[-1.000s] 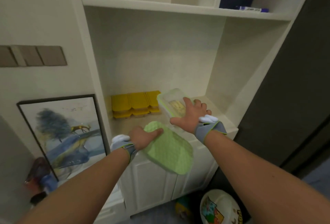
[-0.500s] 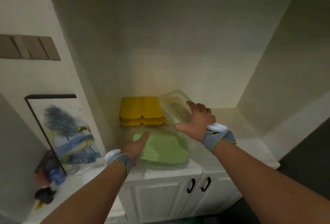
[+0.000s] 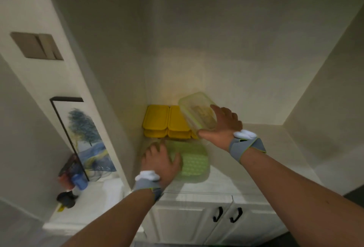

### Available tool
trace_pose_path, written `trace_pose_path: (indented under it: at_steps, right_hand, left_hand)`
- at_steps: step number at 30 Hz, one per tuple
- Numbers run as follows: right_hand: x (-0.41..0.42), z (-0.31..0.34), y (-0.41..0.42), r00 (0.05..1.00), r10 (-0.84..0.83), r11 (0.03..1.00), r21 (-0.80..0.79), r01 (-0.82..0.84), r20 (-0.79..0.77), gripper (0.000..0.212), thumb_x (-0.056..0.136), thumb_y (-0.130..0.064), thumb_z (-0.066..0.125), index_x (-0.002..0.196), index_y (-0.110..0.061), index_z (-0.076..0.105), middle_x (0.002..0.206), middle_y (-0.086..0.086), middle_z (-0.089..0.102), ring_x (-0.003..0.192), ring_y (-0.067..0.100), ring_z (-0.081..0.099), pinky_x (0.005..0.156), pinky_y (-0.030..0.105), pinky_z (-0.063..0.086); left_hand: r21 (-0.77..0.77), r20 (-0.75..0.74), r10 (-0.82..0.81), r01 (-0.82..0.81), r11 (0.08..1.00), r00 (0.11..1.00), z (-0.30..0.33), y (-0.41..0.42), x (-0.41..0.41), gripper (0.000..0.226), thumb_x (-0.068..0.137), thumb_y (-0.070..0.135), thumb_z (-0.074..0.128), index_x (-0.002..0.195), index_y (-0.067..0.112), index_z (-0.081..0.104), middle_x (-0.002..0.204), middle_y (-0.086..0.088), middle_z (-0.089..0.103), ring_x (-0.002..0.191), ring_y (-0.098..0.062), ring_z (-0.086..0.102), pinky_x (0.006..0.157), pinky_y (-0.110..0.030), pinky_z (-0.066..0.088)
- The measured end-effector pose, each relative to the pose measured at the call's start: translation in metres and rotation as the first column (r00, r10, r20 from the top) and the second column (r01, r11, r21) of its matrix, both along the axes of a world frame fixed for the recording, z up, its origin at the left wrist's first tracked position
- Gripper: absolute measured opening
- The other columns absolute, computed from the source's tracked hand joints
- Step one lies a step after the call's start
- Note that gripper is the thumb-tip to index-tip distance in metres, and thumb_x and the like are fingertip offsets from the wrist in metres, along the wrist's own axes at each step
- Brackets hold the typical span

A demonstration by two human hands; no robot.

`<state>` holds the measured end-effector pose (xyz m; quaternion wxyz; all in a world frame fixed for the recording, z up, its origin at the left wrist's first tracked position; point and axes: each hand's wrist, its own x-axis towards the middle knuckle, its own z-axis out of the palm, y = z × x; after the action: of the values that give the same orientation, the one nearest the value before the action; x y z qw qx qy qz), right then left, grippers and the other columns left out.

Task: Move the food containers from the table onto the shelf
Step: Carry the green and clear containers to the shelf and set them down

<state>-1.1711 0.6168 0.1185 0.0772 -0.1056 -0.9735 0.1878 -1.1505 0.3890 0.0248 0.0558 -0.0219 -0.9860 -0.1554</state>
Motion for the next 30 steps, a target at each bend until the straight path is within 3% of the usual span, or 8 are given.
trace_pose_path:
  at_steps: [2,4,6,11,30]
  right_hand:
    - [-0.001,0.001,-0.004,0.999,0.009,1.000,0.000,-0.009,-0.032,0.106,0.049,-0.085,0.055,0.141,-0.053,0.015,0.149,-0.003,0.030,0.133,0.029,0.032,0.100,0.048,0.034]
    - [-0.001,0.002,-0.007,0.999,0.019,1.000,0.000,-0.019,-0.046,0.106,0.048,-0.084,0.056,0.141,-0.053,0.016,0.149,-0.003,0.031,0.133,0.029,0.032,0.101,0.048,0.034]
    - [0.000,0.002,-0.010,0.998,0.030,1.000,0.001,-0.030,-0.047,0.107,0.047,-0.084,0.057,0.141,-0.054,0.016,0.150,-0.003,0.032,0.134,0.029,0.033,0.101,0.047,0.035]
    - [0.003,0.000,-0.011,0.999,0.028,1.000,-0.005,-0.028,-0.041,0.106,0.046,-0.083,0.059,0.140,-0.055,0.017,0.150,-0.004,0.033,0.134,0.028,0.033,0.100,0.046,0.036]
    - [0.001,-0.006,-0.027,0.993,0.117,0.993,-0.012,-0.116,0.021,0.107,0.050,-0.081,0.059,0.144,-0.051,0.018,0.155,-0.004,0.029,0.139,0.025,0.028,0.107,0.045,0.034]
  left_hand:
    - [-0.050,-0.083,-0.278,0.274,0.960,0.957,-0.002,0.013,0.013,0.084,0.081,0.080,0.033,0.143,0.024,0.037,0.134,-0.013,0.048,0.122,-0.034,0.045,0.101,-0.045,0.040]
    - [-0.090,-0.015,-0.508,0.505,0.858,0.861,-0.008,0.024,0.022,0.084,0.079,0.081,0.036,0.147,0.032,0.029,0.147,-0.011,0.039,0.137,-0.031,0.034,0.111,-0.045,0.031]
    - [-0.142,0.054,-0.599,0.600,0.787,0.799,-0.016,0.028,0.026,0.081,0.082,0.074,0.038,0.151,0.035,0.020,0.157,-0.011,0.025,0.146,-0.030,0.019,0.118,-0.048,0.019]
    - [-0.191,0.013,-0.556,0.548,0.814,0.831,-0.025,0.027,0.018,0.061,0.096,0.060,0.027,0.151,0.034,0.024,0.159,-0.006,0.023,0.149,-0.025,0.015,0.120,-0.044,0.013]
    - [-0.177,0.103,-0.557,0.566,0.805,0.824,-0.026,-0.003,-0.037,0.055,0.101,0.050,0.029,0.154,0.038,0.017,0.164,-0.003,0.013,0.151,-0.021,0.006,0.121,-0.044,0.006]
